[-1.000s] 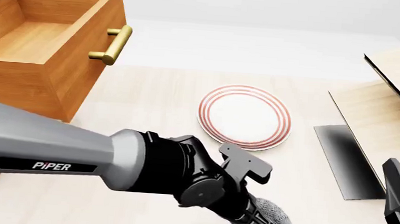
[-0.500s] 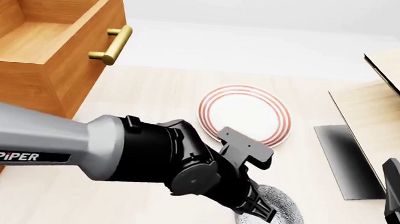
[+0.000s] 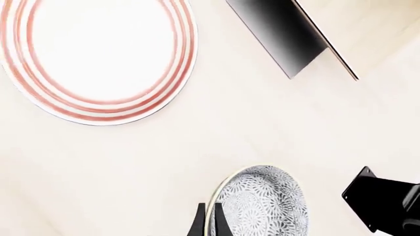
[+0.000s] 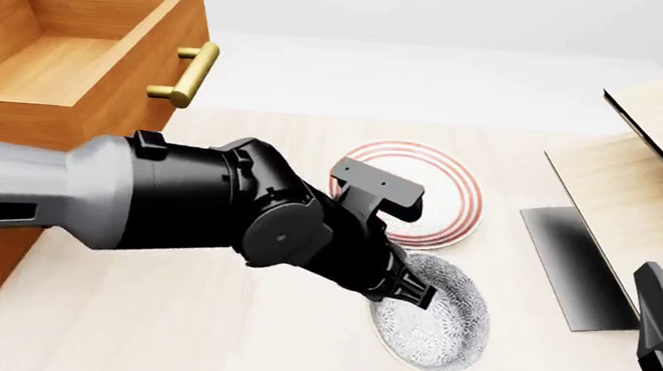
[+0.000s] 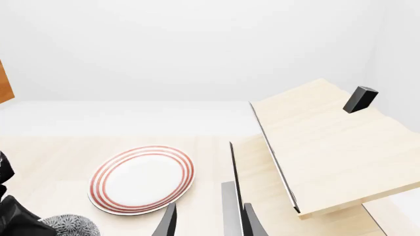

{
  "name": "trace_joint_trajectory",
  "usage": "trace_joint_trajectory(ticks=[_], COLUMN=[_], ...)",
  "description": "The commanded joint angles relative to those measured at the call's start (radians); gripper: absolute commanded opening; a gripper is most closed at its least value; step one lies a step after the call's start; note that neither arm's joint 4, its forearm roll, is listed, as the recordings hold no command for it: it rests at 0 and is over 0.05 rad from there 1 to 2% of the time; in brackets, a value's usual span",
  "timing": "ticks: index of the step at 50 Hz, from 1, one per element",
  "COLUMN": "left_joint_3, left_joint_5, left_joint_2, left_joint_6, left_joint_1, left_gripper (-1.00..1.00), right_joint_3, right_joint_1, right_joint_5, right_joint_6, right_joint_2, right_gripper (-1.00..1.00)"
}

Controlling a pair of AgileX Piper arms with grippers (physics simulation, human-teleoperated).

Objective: Open the top drawer of the cabinet and put the bowl in it.

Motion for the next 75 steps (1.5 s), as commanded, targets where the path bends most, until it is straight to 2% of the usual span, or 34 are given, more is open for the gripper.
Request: trace_joint_trajectory(ticks=[1,26,38,75], left_joint_3=[-0.028,-0.126,-0.228,-0.478], left_joint_5=[0.039,0.150,0.206,0.374], left_joint_2=[-0.034,-0.109,-0.082,-0.077], left_joint_6=[0.018,0.017,0.007,0.006], left_joint_1=[0.036,0.139,0.161,0.320], left_gripper=[-1.00,-1.00,-1.00,-1.00], right_joint_3=[0.001,0.001,0.001,0.001], right_joint_1=[0.000,0.000,0.000,0.000], right_joint_5=[-0.001,-0.001,-0.001,-0.001], right_joint_6=[0.000,0.000,0.000,0.000], right_joint_2=[0.000,0.000,0.000,0.000], right_gripper=[1.00,1.00,1.00,1.00])
